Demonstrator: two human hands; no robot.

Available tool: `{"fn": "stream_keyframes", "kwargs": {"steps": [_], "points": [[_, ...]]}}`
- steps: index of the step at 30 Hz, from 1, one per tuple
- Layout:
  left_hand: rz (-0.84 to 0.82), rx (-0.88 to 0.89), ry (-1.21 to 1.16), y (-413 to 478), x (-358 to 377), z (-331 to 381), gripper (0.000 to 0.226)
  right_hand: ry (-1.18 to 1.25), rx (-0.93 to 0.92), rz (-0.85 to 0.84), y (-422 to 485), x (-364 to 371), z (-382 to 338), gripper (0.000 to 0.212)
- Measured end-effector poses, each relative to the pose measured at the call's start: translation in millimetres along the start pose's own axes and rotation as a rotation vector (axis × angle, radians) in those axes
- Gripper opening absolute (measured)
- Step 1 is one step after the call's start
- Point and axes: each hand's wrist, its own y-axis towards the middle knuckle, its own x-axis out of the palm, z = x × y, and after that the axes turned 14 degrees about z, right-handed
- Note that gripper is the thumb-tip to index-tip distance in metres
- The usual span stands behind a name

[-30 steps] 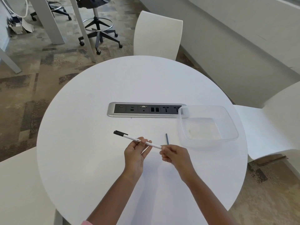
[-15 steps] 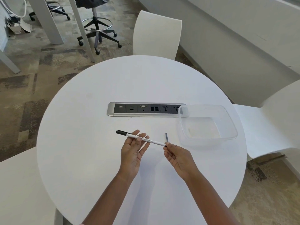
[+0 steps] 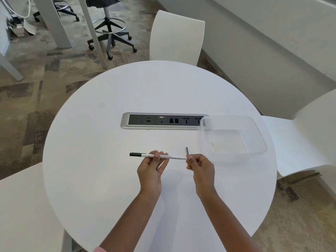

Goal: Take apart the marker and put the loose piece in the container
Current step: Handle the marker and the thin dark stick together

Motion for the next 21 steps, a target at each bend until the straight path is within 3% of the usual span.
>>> {"fn": "stream_keyframes", "kwargs": {"steps": [5, 10, 14, 21], "points": [[0.12, -0.118, -0.06, -4, 7, 2, 0.014, -0.05, -0.299, -0.004, -6, -1, -3, 0.029], [0.203, -0.219, -0.095, 2, 6, 8, 0.015, -0.192, -0.681, -0.121, 2, -4, -6, 0.009], [0.178, -0.146, -0.049, 4, 6, 14, 0.012, -0.207, -0.517, -0.211, 5, -8, -12, 0.015], [0.153, -0.059, 0.013, 0, 5, 15, 0.01, 0.032, 0.021, -0.257, 3, -7, -19, 0.014]]}}
